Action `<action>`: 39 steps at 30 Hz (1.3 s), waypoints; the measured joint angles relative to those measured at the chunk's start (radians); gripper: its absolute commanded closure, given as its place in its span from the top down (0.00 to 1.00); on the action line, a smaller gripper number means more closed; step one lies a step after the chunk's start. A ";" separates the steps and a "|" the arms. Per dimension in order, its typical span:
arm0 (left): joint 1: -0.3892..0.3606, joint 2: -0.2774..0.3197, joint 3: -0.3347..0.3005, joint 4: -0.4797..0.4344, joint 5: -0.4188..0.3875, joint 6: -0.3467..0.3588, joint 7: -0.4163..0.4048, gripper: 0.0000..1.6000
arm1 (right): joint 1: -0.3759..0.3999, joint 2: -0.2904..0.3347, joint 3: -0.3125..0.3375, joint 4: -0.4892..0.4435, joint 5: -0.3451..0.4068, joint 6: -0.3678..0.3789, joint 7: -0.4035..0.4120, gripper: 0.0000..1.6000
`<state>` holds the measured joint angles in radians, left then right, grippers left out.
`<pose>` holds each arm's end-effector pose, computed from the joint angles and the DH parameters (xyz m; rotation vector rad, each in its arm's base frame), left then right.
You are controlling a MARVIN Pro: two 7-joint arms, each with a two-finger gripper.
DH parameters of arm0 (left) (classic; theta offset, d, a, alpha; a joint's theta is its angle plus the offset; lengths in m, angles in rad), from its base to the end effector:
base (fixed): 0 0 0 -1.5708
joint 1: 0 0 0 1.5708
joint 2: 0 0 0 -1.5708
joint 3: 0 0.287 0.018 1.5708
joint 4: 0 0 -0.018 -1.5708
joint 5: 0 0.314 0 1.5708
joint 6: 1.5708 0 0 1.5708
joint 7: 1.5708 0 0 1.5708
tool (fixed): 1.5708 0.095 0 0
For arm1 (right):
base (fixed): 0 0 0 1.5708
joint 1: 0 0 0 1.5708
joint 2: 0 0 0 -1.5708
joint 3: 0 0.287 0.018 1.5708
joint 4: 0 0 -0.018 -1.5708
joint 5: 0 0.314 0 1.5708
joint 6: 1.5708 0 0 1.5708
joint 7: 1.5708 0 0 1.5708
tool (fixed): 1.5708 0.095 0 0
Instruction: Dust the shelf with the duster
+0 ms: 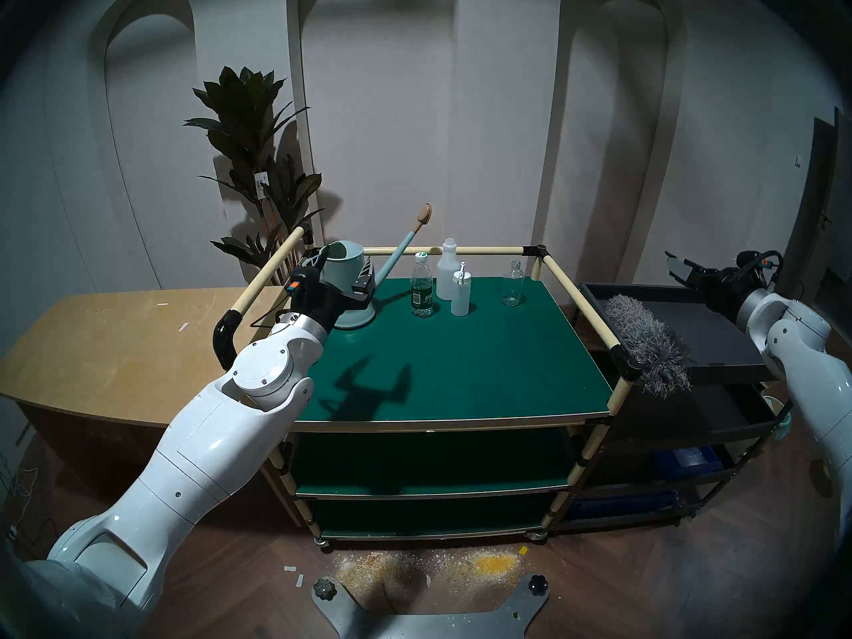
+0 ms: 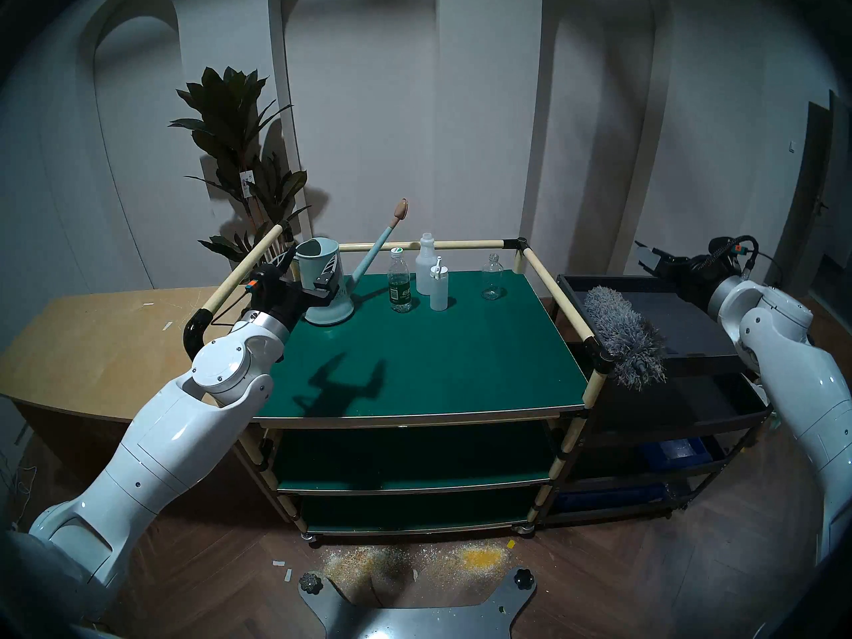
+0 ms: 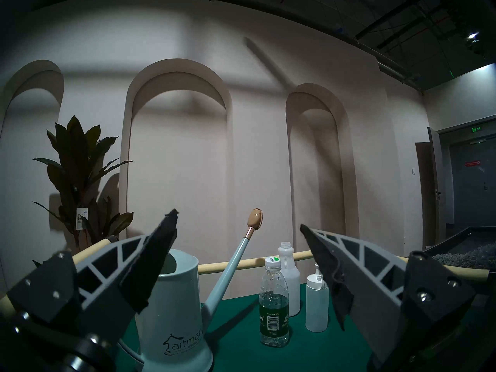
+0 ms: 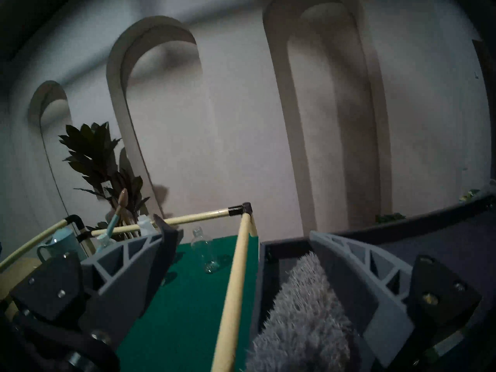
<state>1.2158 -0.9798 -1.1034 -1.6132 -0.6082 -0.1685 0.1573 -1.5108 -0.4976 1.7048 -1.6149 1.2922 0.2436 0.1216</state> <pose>0.4796 0.0147 -0.1756 1.7625 -0.2537 2.3580 0.4289 -0.2632 -0.0812 -2.0698 0.0749 -2.0106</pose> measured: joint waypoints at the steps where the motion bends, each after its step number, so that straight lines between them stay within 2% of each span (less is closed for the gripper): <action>1: 0.000 0.002 -0.002 -0.003 -0.002 0.005 0.003 1.00 | 0.007 0.000 -0.002 -0.011 0.000 0.000 -0.006 1.00; 8: 0.007 0.017 -0.009 -0.011 -0.014 0.040 0.026 1.00 | 0.071 -0.036 -0.088 -0.114 -0.042 -0.043 -0.091 1.00; 20: 0.018 0.027 0.001 0.036 0.006 0.082 0.062 1.00 | 0.101 -0.185 -0.301 -0.205 -0.138 -0.124 -0.266 1.00; 31: 0.009 -0.009 0.000 0.055 0.005 0.091 0.100 1.00 | 0.162 -0.313 -0.487 -0.194 -0.248 -0.146 -0.407 1.00; 39: 0.009 -0.032 0.013 0.082 0.014 0.089 0.120 1.00 | 0.237 -0.410 -0.631 -0.102 -0.370 -0.158 -0.509 1.00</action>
<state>1.2248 -1.0116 -1.0906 -1.5309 -0.5945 -0.0797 0.2770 -1.2734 -0.9073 1.0736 -1.7173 0.9225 0.0858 -0.3874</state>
